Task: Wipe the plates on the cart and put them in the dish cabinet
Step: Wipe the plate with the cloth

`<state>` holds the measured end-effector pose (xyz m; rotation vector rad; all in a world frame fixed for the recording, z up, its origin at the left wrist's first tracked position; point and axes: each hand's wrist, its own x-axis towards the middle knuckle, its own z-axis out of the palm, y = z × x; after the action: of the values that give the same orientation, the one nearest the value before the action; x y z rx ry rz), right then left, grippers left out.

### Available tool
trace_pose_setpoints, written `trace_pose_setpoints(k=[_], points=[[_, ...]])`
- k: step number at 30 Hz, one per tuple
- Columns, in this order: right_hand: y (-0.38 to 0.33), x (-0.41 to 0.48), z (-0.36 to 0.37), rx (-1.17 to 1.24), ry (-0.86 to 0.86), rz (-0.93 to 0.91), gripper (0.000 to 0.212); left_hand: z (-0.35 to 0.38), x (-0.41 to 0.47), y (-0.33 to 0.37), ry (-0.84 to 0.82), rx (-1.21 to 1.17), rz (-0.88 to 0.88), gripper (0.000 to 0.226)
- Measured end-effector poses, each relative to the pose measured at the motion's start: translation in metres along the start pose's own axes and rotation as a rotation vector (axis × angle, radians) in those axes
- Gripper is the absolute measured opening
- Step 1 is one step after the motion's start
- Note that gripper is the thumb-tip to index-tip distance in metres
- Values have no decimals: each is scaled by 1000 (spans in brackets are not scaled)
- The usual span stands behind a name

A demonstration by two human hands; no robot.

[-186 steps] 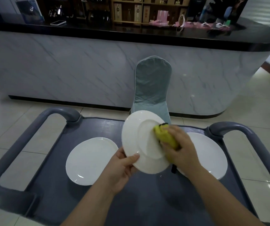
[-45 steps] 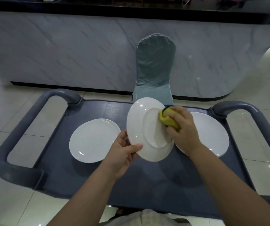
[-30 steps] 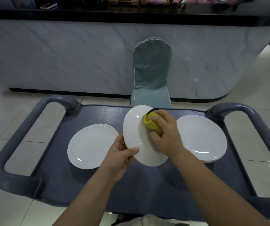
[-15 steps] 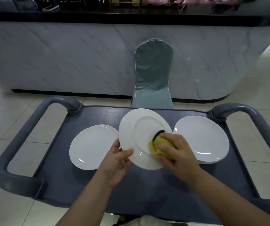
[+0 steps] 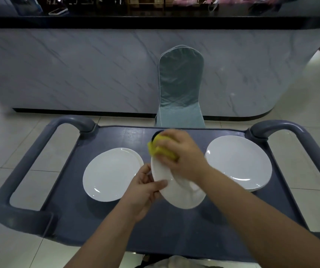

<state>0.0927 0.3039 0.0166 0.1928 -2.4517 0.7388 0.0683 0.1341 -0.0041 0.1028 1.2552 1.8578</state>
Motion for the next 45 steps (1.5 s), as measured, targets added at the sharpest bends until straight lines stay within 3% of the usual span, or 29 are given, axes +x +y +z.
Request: trace_pose_setpoints(k=[4, 6, 9, 14, 17, 20, 23, 25, 31, 33, 38, 41, 45], points=[[47, 17, -19, 206, 155, 585, 21, -3, -6, 7, -1, -112, 11, 50], [59, -1, -27, 177, 176, 698, 23, -8, -5, 15, 12, -221, 37, 53], [50, -53, -20, -18, 280, 476, 34, -7, 4, 22, 64, -383, 54, 49], [-9, -72, 28, -152, 174, -48, 23, 10, 16, 15, 112, -366, 2, 36], [10, -80, 13, -98, 197, -5, 23, 8, 18, 13, 96, -449, 2, 39], [29, -95, -8, -68, 290, 258, 27, 8, 14, 14, 51, -486, -14, 41], [41, -64, -23, 14, 345, 550, 31, 17, 12, 11, -31, -296, -15, 43], [42, -33, -35, 37, 372, 649, 27, 26, 11, 10, -78, -152, 6, 44], [9, -47, -36, -124, 142, 271, 34, 39, 32, 22, -88, -170, 38, 44], [20, -83, -43, -128, 101, 278, 34, 43, 38, 25, -72, -150, 39, 38], [32, -145, -80, -27, 421, 621, 20, 71, 58, 43, -34, 148, 84, 24], [25, -162, -95, -42, 563, 689, 22, 98, 73, 52, -52, 471, 255, 23], [17, -184, -103, -73, 609, 813, 33, 142, 90, 48, -69, 1030, 548, 22]])
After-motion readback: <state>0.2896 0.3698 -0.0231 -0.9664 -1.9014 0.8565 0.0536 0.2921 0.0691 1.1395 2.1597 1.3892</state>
